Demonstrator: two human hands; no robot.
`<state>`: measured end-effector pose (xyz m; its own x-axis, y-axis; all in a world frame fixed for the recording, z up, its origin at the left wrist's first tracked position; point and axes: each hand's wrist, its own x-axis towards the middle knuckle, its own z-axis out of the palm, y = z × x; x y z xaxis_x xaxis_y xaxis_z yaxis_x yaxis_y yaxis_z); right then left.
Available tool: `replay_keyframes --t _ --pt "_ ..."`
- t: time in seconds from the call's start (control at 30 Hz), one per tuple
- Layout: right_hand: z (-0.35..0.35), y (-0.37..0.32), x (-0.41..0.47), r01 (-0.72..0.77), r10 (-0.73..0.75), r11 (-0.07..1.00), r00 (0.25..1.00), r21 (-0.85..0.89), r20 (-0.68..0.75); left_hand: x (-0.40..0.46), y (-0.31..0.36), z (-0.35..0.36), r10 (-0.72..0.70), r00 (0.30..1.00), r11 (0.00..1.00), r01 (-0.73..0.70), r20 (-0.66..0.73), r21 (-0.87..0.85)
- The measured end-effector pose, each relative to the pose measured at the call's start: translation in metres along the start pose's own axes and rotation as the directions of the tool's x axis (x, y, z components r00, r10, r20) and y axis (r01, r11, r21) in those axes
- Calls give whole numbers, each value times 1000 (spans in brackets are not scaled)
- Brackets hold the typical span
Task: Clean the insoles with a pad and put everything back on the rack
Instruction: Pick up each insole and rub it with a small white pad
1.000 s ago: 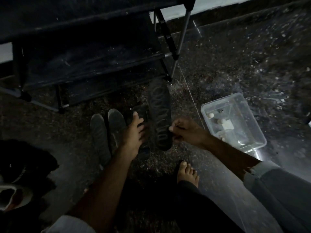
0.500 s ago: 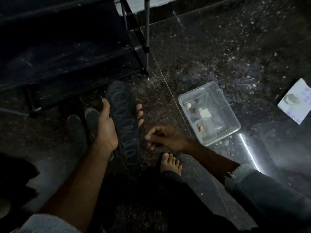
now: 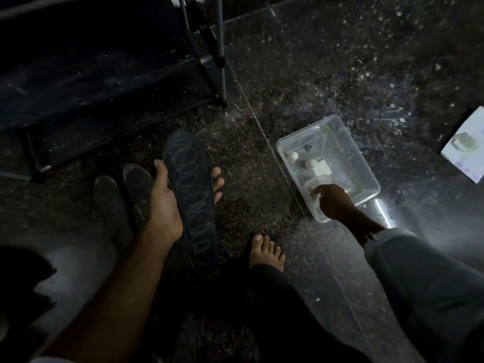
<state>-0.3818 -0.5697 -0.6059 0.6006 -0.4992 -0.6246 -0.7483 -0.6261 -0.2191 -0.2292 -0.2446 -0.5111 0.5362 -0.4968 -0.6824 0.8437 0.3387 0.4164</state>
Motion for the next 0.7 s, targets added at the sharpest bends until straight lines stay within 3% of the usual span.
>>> replay_keyframes --t 0.2,0.33,0.43,0.57,0.7 --pt "10 -4 8 57 -58 992 998 -109 -6 2 1 2 -18 1000 1000 18 -11 9" --pt "10 4 8 -10 4 987 999 -161 -39 0 3 13 -7 999 999 9 -44 35" --pt "-16 -36 -10 32 -39 997 993 -64 -110 -34 35 13 74 996 997 -74 -42 2" --pt "-29 -29 -29 54 -25 994 957 94 -290 -39 34 21 48 998 999 -49 -50 -13" --pt "-66 -47 -50 182 -53 941 912 285 -408 -60 41 39 18 997 1000 -17 -74 17"
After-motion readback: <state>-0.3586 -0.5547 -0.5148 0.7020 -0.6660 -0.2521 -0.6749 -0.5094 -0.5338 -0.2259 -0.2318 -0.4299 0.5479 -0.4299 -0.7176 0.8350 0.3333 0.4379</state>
